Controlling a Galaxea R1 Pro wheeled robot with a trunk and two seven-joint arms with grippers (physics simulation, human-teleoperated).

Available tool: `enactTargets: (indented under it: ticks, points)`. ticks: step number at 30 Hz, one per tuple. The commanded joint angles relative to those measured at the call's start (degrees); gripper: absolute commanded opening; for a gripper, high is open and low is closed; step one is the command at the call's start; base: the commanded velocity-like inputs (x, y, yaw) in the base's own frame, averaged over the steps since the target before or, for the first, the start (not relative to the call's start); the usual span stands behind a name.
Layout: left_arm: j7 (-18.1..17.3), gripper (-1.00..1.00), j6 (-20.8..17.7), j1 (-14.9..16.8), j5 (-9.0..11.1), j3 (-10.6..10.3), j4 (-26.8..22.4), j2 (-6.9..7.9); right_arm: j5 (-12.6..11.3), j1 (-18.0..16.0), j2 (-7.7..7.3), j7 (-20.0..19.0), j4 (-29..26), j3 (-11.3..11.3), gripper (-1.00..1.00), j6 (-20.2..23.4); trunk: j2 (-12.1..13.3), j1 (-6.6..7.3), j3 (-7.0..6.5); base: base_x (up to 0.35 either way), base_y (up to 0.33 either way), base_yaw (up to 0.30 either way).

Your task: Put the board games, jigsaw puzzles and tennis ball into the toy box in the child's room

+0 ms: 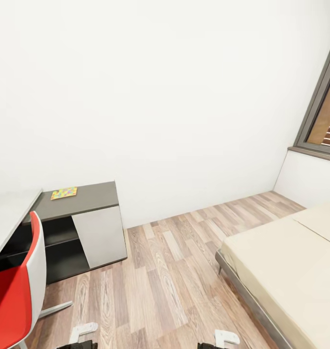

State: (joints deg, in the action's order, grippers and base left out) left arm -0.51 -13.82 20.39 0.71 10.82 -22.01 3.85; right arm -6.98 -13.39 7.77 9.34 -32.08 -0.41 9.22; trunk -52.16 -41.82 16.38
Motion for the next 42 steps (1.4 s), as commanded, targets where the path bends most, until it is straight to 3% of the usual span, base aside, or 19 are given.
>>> enactTargets:
  ticks: [1, 18, 33, 42]
  points:
    - [-0.17, 1.00, -0.45, 0.16, 0.10, 0.25, -0.21, -0.02, -0.78, 0.10, 0.01, 0.24, -0.26, 0.04, 1.00, 0.37, 0.36, 0.22, -0.11, 0.000, 0.000, -0.009]
    - [-0.90, 1.00, -0.34, 0.36, 0.13, 0.07, 0.29, 0.01, -1.90, 0.55, 0.03, 0.34, -0.71, 0.32, 1.00, 0.57, 7.18, 3.95, -3.16, 0.000, 0.000, -0.221]
    - [-0.87, 1.00, -0.41, 0.30, -0.45, -0.22, 0.30, -0.40, -1.86, 0.56, 0.12, 0.36, -0.63, 0.40, 1.00, 0.75, 7.18, 3.95, -3.16, 0.008, 0.000, -0.280]
    - [-0.96, 1.00, 1.70, 0.28, -0.51, -0.36, 0.30, -0.05, -1.67, 0.56, 0.14, 0.41, -0.57, 0.41, 1.00, 0.61, 7.18, 3.95, -3.16, 0.242, 0.000, -0.278]
